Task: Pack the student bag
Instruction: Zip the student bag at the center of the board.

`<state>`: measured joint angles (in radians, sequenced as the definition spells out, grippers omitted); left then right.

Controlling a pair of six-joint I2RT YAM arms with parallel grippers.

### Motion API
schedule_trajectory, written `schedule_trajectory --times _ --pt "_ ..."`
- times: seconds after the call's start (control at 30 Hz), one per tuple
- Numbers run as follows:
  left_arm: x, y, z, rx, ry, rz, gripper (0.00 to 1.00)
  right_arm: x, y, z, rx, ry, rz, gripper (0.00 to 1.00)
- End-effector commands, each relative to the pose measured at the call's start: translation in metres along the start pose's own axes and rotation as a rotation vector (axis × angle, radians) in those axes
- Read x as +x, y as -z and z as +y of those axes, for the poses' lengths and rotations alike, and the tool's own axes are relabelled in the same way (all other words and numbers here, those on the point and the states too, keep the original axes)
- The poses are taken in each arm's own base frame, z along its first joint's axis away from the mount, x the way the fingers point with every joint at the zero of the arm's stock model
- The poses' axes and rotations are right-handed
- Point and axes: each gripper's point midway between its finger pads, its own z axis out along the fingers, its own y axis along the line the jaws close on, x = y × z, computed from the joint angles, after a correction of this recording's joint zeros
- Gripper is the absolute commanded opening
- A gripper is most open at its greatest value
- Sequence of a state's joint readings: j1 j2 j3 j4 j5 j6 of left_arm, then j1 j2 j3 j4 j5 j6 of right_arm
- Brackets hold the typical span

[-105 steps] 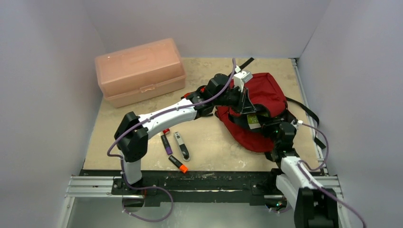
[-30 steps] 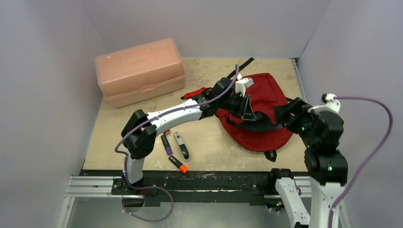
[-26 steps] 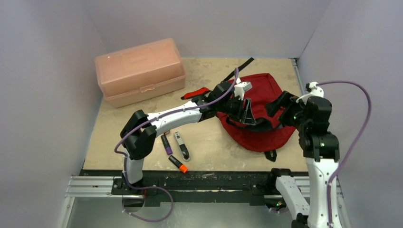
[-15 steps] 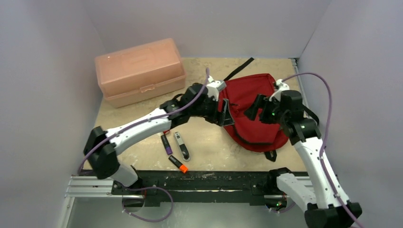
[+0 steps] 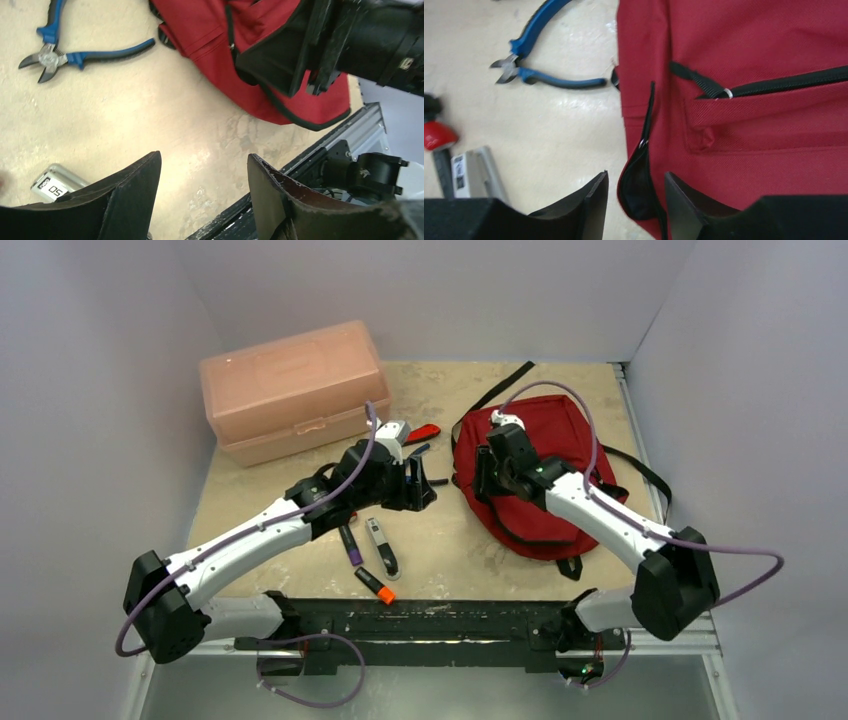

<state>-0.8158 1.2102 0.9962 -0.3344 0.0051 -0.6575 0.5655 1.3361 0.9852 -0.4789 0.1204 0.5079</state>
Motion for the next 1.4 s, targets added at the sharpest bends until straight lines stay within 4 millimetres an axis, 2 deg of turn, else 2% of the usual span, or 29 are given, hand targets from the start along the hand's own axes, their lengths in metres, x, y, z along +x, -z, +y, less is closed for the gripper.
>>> schedule_trajectory --times 0.0,0.17,0.3,0.43,0.53,0.6,0.73,1.0,1.07,1.13,1.2,1.37 --pt "-0.003 0.001 0.008 -0.033 0.079 -0.037 0.62 -0.055 -0.005 -0.007 0.138 -0.003 -0.195 0.46" --pt "0.005 -0.005 0.007 -0.014 0.112 -0.02 0.61 -0.065 -0.026 0.002 0.174 0.034 -0.193 0.37" --pt "0.009 -0.008 0.008 -0.014 0.125 -0.012 0.6 -0.067 -0.039 0.001 0.243 0.061 -0.189 0.27" --pt "0.014 -0.012 0.012 -0.024 0.131 0.0 0.59 -0.06 -0.051 0.003 0.266 0.088 -0.165 0.17" --pt "0.018 -0.015 0.014 -0.032 0.137 0.01 0.59 -0.055 -0.052 0.005 0.278 0.106 -0.164 0.07" --pt "0.022 -0.018 0.013 -0.025 0.145 0.028 0.59 -0.053 -0.051 0.004 0.29 0.117 -0.17 0.06" --pt "0.024 -0.023 0.009 0.0 0.163 0.047 0.59 -0.051 -0.051 0.002 0.308 0.152 -0.173 0.26" --pt "0.026 -0.027 0.005 0.015 0.179 0.062 0.58 -0.042 -0.062 0.006 0.311 0.249 -0.14 0.3" --pt "0.026 -0.028 0.006 0.01 0.181 0.062 0.58 -0.042 -0.063 0.006 0.321 0.263 -0.141 0.26" --pt "0.026 -0.029 0.008 0.003 0.193 0.064 0.58 -0.043 -0.061 0.005 0.336 0.268 -0.148 0.15" --pt "0.028 -0.032 0.01 0.0 0.224 0.074 0.58 -0.048 -0.054 0.004 0.346 0.258 -0.167 0.0" --pt "0.018 -0.049 0.02 0.048 0.473 0.101 0.57 -0.051 -0.027 0.016 0.223 0.198 -0.228 0.0"
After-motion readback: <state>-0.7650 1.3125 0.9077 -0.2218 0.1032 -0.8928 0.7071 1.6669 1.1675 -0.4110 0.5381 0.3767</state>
